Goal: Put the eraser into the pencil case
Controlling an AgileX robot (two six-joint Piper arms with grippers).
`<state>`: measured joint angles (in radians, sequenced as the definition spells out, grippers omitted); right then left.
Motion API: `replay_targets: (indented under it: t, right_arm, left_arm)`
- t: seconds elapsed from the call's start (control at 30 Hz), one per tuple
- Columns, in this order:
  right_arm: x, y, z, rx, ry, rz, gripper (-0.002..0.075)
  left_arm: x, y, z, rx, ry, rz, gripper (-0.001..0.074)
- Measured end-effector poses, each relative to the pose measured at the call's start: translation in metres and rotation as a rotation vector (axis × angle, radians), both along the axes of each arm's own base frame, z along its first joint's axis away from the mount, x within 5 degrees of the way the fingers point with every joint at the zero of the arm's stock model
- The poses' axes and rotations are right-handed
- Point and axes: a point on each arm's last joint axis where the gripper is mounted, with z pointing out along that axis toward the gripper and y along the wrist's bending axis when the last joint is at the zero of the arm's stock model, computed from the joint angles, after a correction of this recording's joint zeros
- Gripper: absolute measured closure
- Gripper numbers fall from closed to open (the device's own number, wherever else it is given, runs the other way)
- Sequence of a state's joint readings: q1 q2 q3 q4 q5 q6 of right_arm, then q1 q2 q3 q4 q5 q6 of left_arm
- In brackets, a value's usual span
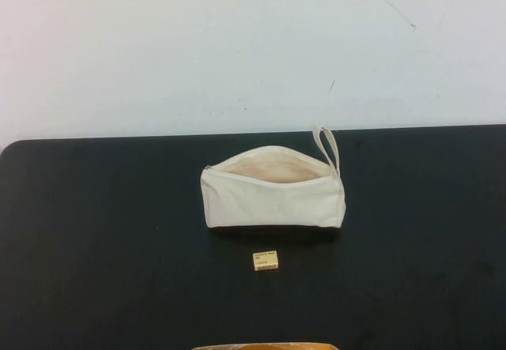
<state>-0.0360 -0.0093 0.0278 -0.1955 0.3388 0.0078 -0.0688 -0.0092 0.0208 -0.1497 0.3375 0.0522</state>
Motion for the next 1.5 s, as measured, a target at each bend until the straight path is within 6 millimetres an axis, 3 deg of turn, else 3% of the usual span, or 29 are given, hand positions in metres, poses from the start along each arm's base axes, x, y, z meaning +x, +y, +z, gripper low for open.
replay_targets:
  t: [0.3, 0.47, 0.63, 0.83, 0.93, 1.07, 1.17, 1.27, 1.3, 1.5]
  right_arm:
    - [0.000, 0.000, 0.000, 0.000, 0.000, 0.000, 0.0727]
    - [0.000, 0.000, 0.000, 0.000, 0.000, 0.000, 0.0727]
    - [0.000, 0.000, 0.000, 0.000, 0.000, 0.000, 0.0727]
    - [0.000, 0.000, 0.000, 0.000, 0.000, 0.000, 0.0727]
    - [0.000, 0.000, 0.000, 0.000, 0.000, 0.000, 0.0727]
    - [0.000, 0.000, 0.000, 0.000, 0.000, 0.000, 0.0727]
    - [0.000, 0.000, 0.000, 0.000, 0.000, 0.000, 0.0727]
    - [0.000, 0.000, 0.000, 0.000, 0.000, 0.000, 0.0727]
    - [0.000, 0.000, 0.000, 0.000, 0.000, 0.000, 0.0727]
    - [0.000, 0.000, 0.000, 0.000, 0.000, 0.000, 0.0727]
  left_arm:
    - [0.003, 0.001, 0.007, 0.010, -0.104, 0.011, 0.0736]
    - [0.003, 0.006, 0.042, -0.024, -0.486, 0.069, 0.0736]
    - [-0.010, 0.012, 0.074, -0.057, -0.867, 0.129, 0.0736]
    - [-0.031, 0.017, 0.097, -0.188, -1.204, 0.147, 0.0736]
    - [-0.037, 0.017, 0.101, -0.203, -1.281, 0.145, 0.0737]
    - [-0.033, 0.010, 0.120, -0.174, -1.139, 0.070, 0.0736]
    - [-0.032, 0.005, 0.139, -0.092, -0.945, 0.032, 0.0736]
    - [-0.031, 0.005, 0.164, -0.067, -0.858, 0.035, 0.0736]
    - [-0.025, 0.005, 0.179, -0.061, -0.795, 0.040, 0.0736]
    - [0.013, 0.005, 0.209, -0.081, -0.428, 0.068, 0.0736]
